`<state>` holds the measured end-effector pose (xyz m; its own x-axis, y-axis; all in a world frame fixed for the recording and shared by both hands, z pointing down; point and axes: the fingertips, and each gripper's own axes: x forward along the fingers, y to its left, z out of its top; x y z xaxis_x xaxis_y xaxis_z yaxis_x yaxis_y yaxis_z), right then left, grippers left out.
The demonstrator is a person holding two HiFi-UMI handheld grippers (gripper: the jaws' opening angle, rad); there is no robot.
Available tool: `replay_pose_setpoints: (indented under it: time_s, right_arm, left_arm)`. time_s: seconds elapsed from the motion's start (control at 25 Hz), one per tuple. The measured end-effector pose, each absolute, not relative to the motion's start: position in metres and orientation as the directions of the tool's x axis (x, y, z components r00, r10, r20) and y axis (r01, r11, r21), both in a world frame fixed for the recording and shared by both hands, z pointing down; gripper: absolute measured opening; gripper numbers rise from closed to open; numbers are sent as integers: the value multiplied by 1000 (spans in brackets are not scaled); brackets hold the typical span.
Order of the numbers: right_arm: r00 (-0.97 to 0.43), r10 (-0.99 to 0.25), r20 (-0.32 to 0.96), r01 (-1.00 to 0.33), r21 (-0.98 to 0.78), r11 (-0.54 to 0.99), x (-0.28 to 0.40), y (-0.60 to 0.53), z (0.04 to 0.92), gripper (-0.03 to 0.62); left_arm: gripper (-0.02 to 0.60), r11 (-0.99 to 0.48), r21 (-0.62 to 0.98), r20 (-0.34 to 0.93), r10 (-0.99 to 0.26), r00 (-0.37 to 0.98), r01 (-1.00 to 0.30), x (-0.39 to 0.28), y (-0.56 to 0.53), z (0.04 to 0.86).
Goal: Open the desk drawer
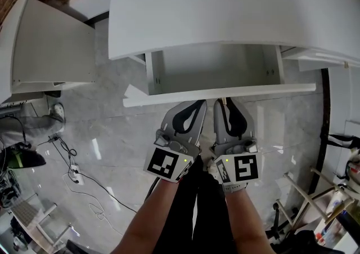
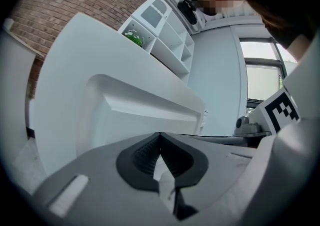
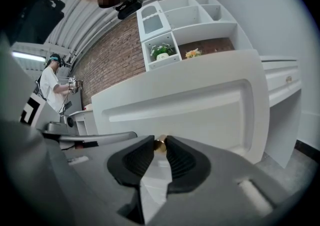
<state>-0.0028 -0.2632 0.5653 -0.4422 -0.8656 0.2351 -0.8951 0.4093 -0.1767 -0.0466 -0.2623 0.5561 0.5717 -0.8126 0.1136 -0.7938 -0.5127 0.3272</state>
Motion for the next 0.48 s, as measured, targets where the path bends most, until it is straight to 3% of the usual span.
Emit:
replay_pose_setpoints:
  time_s: [0.48]
  right_arm:
    - [-467,-854,228,-883,-174,436,-1,-243,565,74]
  left_arm:
    - [3,-518,333,119,-806,580,-788,-43,-244,559]
